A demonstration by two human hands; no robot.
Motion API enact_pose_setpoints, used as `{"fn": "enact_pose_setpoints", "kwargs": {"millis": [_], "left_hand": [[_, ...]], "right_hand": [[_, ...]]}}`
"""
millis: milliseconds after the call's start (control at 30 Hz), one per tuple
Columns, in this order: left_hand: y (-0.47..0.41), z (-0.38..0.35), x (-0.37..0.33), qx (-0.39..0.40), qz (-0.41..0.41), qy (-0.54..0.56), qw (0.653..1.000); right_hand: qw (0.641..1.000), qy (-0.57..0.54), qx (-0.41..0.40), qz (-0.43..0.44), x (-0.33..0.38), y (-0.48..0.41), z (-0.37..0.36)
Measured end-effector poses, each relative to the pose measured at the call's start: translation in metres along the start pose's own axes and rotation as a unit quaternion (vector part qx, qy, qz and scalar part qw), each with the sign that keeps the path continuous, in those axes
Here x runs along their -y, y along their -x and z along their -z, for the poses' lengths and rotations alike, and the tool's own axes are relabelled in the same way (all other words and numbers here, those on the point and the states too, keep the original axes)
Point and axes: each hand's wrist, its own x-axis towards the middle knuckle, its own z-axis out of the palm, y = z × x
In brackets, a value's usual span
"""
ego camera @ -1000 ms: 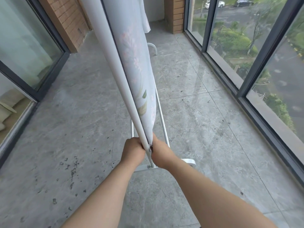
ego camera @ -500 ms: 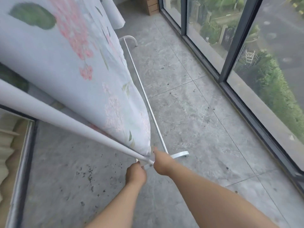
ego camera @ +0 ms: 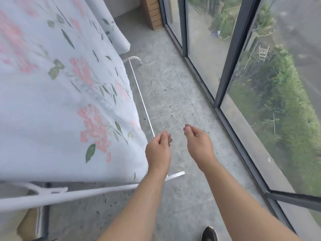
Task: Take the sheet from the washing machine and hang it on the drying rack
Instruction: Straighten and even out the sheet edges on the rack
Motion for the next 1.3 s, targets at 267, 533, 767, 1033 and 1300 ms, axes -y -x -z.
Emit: {"fn": "enact_pose_setpoints", "kwargs": {"millis": [267,533,767,1033,1300], "left_hand": [[-0.065,-0.030,-0.160,-0.076,0.014,0.141,0.987],[-0.181,-0.036,-0.317,-0.095,-0.031,0.163,0.982],[-0.290,-0.012,-0.413,-0.142,-0.063,0.176,0.972],[-0.448,-0.011,-0.503,-0.163,-0.093,0.167,0.968],[-0.600,0.014,-0.597,-0.200,-0.102,0.145,0.964]], "right_hand": [[1.000,-0.014,0.000,0.013,0.162,-0.061,0.026],[0.997,0.018,0.023,0.074,0.330,-0.164,0.022],[0.991,0.033,0.061,0.118,0.441,-0.249,-0.011],[0.985,0.017,0.088,0.146,0.550,-0.421,-0.064],[0.975,0.017,0.154,0.159,0.680,-0.574,-0.147]]}}
